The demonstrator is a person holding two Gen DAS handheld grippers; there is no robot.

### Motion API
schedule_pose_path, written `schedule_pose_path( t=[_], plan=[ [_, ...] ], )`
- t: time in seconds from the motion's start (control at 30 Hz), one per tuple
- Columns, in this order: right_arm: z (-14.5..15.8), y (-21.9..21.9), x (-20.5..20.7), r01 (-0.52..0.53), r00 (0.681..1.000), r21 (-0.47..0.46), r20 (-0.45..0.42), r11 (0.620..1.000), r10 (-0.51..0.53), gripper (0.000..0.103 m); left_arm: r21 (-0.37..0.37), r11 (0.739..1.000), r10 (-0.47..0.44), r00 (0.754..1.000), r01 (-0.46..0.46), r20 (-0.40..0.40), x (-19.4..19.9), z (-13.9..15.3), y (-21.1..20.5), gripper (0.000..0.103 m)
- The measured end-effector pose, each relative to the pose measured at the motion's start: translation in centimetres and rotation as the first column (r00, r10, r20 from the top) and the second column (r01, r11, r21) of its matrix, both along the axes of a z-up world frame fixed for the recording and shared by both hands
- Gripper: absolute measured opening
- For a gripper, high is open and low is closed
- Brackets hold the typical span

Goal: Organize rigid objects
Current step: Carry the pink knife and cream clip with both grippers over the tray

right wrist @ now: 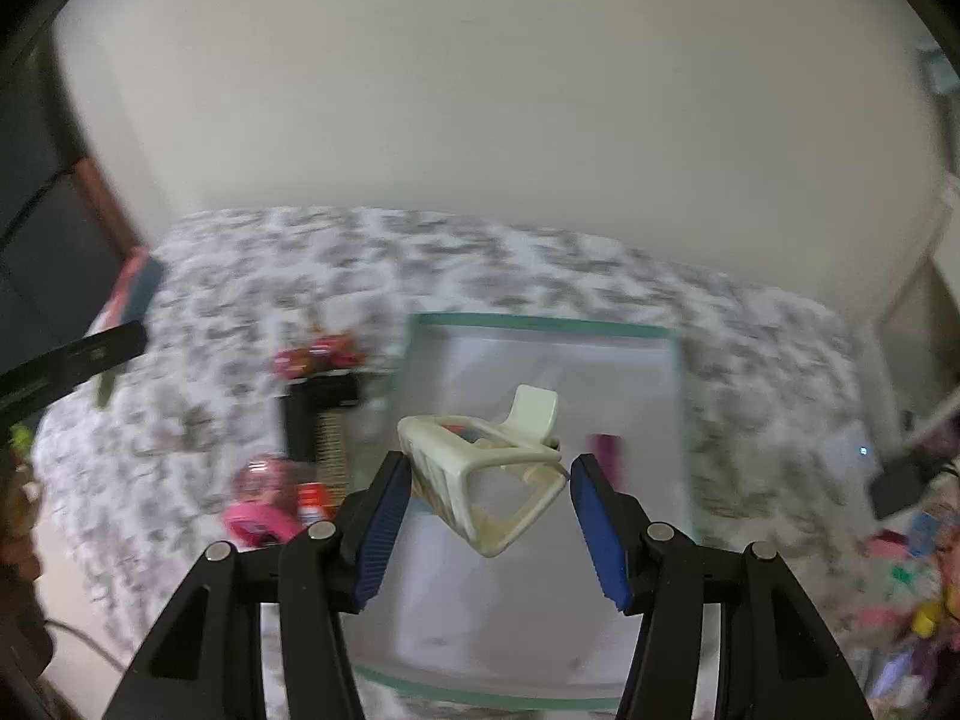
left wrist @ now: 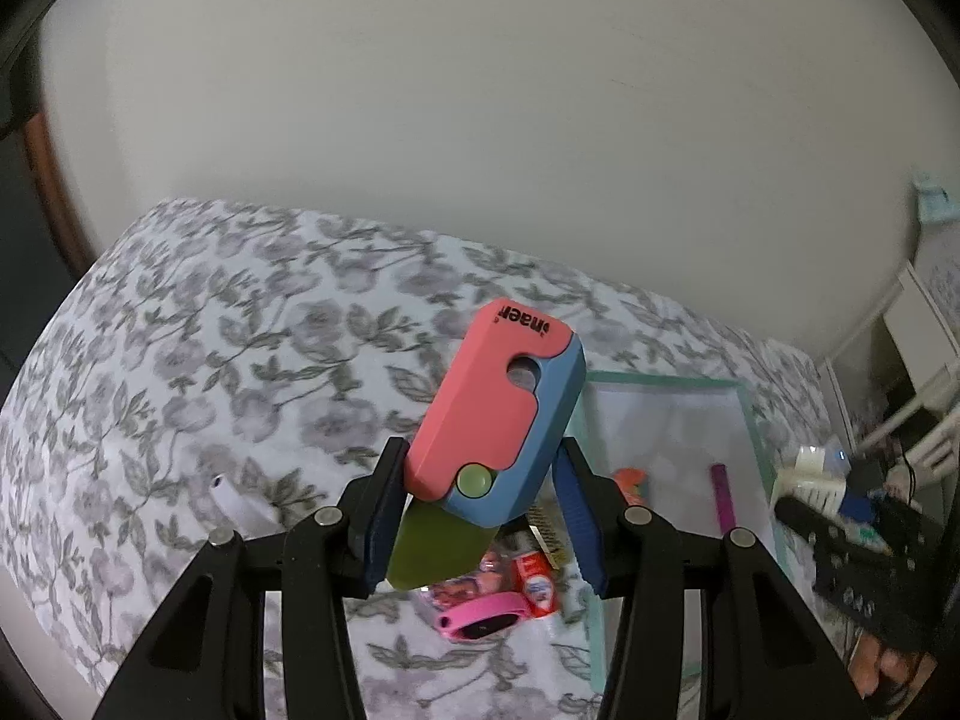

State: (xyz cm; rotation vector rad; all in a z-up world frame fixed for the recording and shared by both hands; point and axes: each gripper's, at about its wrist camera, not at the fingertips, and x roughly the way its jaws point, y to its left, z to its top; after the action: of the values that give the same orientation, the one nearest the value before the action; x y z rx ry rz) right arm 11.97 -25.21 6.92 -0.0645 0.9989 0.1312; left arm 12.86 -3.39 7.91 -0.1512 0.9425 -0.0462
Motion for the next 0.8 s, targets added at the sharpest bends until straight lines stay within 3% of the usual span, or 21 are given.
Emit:
schedule_pose_path(
  t=[0.23, 0.37, 0.6, 0.8],
  plan=[
    [-0.9, -5.7, 0.6, 0.144, 0.989, -0.069, -0.014, 0.987, -0.145, 0.058, 0.024, 0.992, -0.12, 0.992, 0.121, -0.022, -0.3, -1.0, -4.9, 0.05],
    [-2.1, -8.1, 0.9, 0.211, 0.975, -0.111, -0.044, 0.971, -0.216, 0.058, 0.044, 0.977, -0.207, 0.976, 0.211, -0.073, -0.4, -2.7, -8.3, 0.05],
    [-4.9, -9.4, 1.4, 0.246, 0.96, -0.132, -0.101, 0.96, -0.259, 0.058, 0.101, 0.938, -0.313, 0.935, 0.332, -0.168, -0.7, -6.4, -13.4, 0.05],
    [-8.1, -8.8, 2.1, 0.235, 0.951, -0.198, -0.156, 0.952, -0.268, 0.058, 0.107, 0.924, -0.327, 0.904, 0.367, -0.275, -0.6, -10.5, -15.1, 0.05]
  ],
)
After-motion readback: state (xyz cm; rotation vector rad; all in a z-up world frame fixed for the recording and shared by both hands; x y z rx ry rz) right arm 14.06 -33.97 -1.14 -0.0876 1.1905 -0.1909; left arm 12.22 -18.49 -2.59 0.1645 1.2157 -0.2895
